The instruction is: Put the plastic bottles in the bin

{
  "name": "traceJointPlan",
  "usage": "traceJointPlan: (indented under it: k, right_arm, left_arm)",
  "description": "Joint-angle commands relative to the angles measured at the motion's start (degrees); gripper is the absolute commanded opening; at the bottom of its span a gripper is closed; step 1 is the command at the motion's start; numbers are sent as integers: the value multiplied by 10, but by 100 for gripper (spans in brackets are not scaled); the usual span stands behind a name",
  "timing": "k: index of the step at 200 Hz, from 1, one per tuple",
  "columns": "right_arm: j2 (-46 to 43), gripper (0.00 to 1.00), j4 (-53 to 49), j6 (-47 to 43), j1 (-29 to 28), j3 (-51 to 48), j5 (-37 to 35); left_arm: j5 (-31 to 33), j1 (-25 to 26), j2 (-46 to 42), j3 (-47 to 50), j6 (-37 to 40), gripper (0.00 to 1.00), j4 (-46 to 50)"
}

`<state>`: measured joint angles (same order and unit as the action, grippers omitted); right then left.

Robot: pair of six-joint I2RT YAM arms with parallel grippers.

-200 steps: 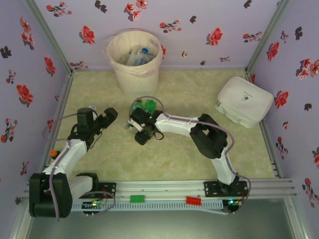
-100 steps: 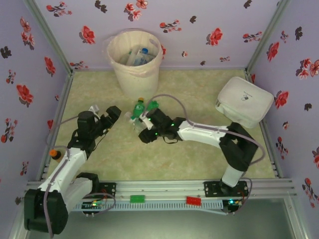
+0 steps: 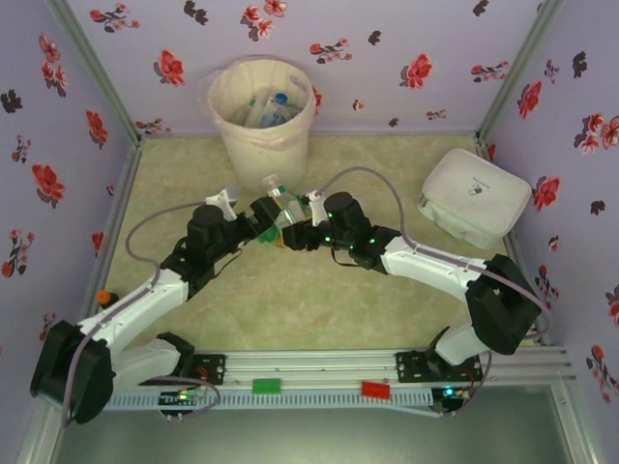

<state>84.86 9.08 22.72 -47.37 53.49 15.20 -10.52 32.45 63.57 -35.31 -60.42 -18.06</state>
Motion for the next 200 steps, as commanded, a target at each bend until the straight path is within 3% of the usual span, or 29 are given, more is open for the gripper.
traceJointPlan:
  k: [1,49,105,122,137,165,200]
  right_arm:
    - [-21,44,57,15,-7,-11,27]
    - [-26,44,61,16,-7,-20,29]
    - [-24,47,62,15,-6,-18,29]
    - [-27,56,62,18,-7,-19,27]
    - [-37,72,64,21,-6,-25,18]
    - [-78,86,63,25,0,-50,-6]
    - [-145,100,42,28,11,-96,-69]
  left_arm:
    - [-8,22,28,-32,20,100,-38]
    - [-9,31,46,-39,16,93,-64]
    - [-18,34,55,-38,20,59,-77]
    - [-16,34,53,-45,35,52,-71]
    - [-7,29,49,-66,67,50,-34]
    - [39,11,41,-144,163,46,101]
    - [42,-35,41,-236,244,40,153]
